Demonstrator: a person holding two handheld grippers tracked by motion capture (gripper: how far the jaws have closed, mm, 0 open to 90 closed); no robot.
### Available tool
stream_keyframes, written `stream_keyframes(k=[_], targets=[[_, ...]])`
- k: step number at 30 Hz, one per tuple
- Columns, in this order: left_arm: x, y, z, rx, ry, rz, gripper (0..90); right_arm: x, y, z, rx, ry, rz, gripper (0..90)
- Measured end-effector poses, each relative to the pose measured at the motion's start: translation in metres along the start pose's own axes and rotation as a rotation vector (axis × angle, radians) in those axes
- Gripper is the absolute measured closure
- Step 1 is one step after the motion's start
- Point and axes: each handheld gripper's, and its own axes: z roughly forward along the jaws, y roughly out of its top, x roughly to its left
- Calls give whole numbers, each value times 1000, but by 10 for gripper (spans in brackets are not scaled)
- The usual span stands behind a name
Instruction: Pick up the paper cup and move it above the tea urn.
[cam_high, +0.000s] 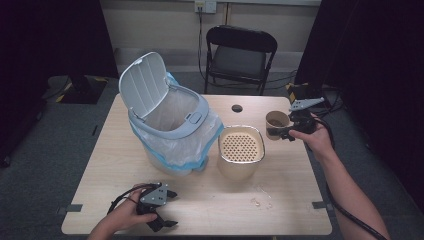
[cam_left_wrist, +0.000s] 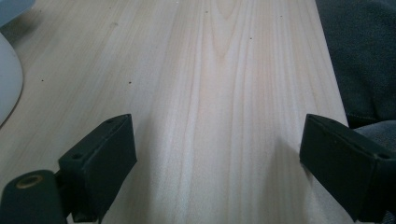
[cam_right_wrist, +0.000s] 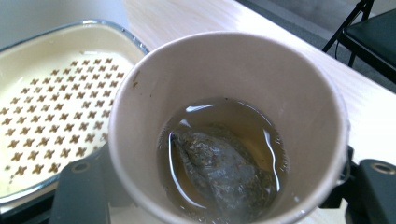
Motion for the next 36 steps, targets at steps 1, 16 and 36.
stream_keyframes(k=[1,16,36], targets=[[0,0,1,-10,0,0,100,-1,1,1,-2,-2,-3,282],[0,0,1,-8,-1,0,100,-5,20,13,-24,-10,-37,282],[0,0,0,-8,5,6,100,-8,39,25,-43,-23,-83,282]])
